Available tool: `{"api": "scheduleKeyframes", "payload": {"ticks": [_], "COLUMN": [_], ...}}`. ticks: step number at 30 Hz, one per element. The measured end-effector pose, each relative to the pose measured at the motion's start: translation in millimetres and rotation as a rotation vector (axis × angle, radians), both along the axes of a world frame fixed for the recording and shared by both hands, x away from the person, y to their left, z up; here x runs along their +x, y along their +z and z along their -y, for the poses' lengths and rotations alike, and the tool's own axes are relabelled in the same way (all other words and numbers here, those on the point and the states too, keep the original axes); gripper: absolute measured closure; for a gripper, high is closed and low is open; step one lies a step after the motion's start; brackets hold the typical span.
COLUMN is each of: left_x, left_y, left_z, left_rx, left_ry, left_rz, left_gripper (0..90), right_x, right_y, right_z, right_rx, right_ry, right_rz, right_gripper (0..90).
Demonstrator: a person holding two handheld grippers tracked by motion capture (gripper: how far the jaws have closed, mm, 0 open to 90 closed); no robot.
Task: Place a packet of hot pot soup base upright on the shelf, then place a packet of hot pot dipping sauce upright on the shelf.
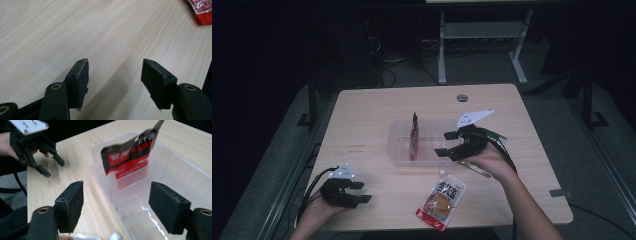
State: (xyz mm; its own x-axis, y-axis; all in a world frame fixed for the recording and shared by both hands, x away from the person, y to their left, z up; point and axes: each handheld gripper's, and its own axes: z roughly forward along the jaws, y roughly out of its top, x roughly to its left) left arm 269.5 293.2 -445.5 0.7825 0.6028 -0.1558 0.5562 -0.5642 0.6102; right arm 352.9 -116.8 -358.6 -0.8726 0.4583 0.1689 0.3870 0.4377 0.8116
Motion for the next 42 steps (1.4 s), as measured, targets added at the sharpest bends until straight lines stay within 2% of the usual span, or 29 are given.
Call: {"api": "scheduleKeyframes", "payload": {"ticks": [13,20,31,34,37,42], "left_x": [-1.3,-3.5,-5.4,-6.4,-7.7,-8.1], "left_y": [1.0,3.2,6.8,10.0,14.5,19.6], "left_z": [4.9,13.1,34.3,43.1,55.1,78.2], "left_rx": [-0.008,-0.02,-0.043,-0.057,-0.082,-0.112], "left_ry": [-0.009,-0.019,-0.034,-0.045,-0.067,-0.128], "left_rz": [0.01,0.001,0.004,0.002,-0.001,-0.009], "left_gripper": [35.9,34.5,36.5,38.8,45.8,66.2], "right_x": [-41.7,-59.7,-80.1,-84.5,-84.6,-81.9], "right_y": [-14.3,-31.7,-53.1,-58.1,-59.6,-60.8], "right_z": [42.3,62.3,81.8,87.2,90.6,92.4], "right_rx": [-0.022,-0.044,-0.046,-0.048,-0.052,-0.047], "right_ry": [-0.033,-0.066,-0.128,-0.136,-0.141,-0.157], "right_rz": [0.021,-0.001,-0.035,-0.049,-0.049,-0.05], "right_gripper": [27.7,27.7,27.7,27.6,27.4,27.2]}}
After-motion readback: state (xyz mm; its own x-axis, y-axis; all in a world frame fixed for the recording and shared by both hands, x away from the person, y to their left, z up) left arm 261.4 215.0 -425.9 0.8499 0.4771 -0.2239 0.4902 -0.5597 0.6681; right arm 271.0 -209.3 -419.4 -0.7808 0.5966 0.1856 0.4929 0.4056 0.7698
